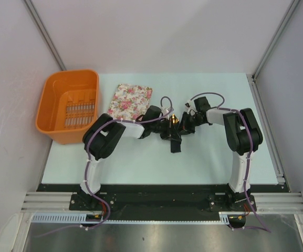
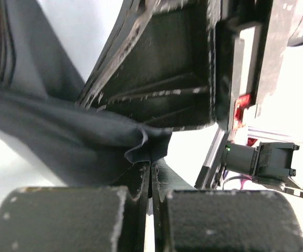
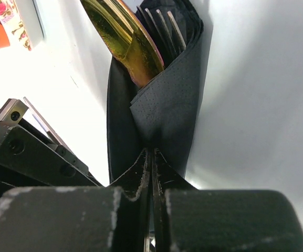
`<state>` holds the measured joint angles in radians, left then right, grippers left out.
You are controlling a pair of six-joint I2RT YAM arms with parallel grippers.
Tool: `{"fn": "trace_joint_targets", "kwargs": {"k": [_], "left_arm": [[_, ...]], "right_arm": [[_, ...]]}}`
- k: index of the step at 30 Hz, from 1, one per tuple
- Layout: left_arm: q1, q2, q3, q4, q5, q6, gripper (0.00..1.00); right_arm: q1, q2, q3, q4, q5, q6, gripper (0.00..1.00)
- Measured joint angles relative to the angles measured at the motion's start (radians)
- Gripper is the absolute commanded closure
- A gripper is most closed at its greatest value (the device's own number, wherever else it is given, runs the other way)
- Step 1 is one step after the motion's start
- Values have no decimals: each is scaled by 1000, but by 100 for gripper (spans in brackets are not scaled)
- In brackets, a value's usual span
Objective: Place the utensils on the paper napkin and roll it up
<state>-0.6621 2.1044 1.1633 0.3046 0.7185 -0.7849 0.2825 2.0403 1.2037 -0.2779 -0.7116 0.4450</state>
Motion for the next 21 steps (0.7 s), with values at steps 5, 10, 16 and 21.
{"fn": "trace_joint_targets", "kwargs": {"k": [5,10,16,21], "left_arm": [[-4,40,11,39,0,-10,100],[-4,76,11,82,9,-28,99],[-4,87,11,101,22,-28,99],[-5,90,16,92,30,-17,99]], "right_arm": [[-2,0,-4,5,-4,1,99],[-7,0,-10,10,-11,7,93],[-20,0,-1,-8,-23,5,80],[-51,-2,50,-105,-27,-21,73]]}}
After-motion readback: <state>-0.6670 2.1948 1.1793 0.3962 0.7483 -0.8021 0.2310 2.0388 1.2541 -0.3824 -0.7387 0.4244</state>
